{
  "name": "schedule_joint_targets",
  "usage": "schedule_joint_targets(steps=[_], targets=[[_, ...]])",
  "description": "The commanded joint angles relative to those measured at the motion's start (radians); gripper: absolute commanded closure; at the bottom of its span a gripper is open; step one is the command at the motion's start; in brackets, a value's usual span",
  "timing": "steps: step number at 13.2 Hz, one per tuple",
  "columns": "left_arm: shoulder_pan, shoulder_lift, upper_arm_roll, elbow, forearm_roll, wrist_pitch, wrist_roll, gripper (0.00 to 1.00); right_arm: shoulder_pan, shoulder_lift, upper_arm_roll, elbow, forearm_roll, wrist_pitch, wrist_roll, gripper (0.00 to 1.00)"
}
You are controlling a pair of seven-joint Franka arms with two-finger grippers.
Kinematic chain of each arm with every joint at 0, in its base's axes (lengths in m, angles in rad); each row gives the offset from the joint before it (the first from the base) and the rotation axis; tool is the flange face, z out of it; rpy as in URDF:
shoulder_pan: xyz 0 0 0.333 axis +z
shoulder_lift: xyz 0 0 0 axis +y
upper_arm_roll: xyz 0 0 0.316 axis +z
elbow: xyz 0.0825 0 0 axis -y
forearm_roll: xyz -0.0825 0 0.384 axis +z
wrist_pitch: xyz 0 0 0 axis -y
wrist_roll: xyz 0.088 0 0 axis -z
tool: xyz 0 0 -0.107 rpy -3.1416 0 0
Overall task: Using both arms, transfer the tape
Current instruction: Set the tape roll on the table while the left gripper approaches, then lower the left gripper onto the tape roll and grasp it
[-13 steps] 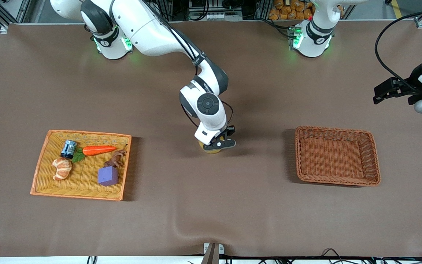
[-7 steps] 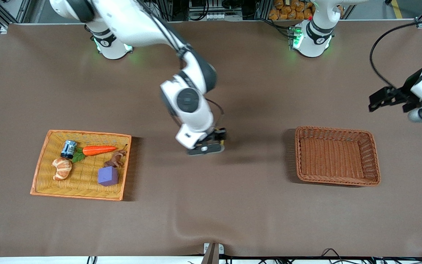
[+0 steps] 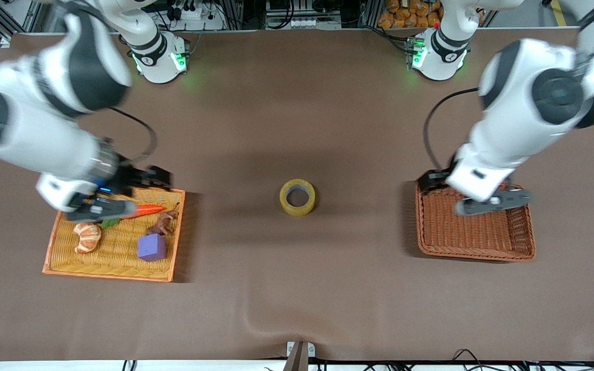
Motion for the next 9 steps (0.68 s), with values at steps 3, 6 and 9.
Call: schedule_joint_targets(steps=[3,6,9], targets=[[-0.148,0.138,0.006,0.016,0.000,0.166,-0.258,0.00,-0.160,-0.264,0.034,-0.179,-0.146,-0.095,-0.192,0.00],[-0.234,0.266,0.008,0.022,-0.017,0.272,-0.418,0.00,-0.285,-0.316,0.032,-0.170,-0.153,-0.133,-0.206,0.00],[-0.289,0.330,0.008,0.025,-0.010,0.328,-0.441,0.00,-0.332,-0.344,0.026,-0.205,-0.182,-0.148,-0.201,0.00]])
